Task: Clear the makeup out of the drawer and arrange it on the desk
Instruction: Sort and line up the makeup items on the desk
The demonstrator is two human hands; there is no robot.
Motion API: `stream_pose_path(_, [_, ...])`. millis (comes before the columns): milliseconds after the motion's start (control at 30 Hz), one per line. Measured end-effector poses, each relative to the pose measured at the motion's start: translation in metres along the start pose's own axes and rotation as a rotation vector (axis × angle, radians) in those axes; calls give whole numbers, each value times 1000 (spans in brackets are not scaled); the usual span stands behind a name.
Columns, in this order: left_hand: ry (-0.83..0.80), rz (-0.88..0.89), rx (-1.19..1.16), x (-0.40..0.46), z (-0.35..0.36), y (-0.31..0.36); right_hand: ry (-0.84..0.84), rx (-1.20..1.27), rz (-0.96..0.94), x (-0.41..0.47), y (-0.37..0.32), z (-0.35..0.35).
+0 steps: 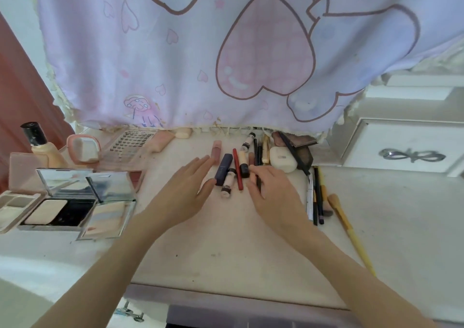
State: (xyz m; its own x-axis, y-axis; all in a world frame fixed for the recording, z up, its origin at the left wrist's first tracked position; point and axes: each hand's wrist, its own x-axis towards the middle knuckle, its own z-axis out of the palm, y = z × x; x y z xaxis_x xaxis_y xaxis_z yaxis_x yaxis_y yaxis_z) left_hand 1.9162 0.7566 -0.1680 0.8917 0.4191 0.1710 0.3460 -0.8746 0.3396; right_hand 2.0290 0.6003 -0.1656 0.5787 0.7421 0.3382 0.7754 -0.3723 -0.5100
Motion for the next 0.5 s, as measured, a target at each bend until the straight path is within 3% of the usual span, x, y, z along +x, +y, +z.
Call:
stream_pose_path(233, [-131,-164,122,21,30,-9,93,-155,284,26,91,-45])
stream_pose_path(367, [-105,-162,160,22,34,-14,-23,-284,375,46,116,-53])
stream_pose_path(500, [-84,-158,161,22,37,-15,-200,-389,311,58,125,-51])
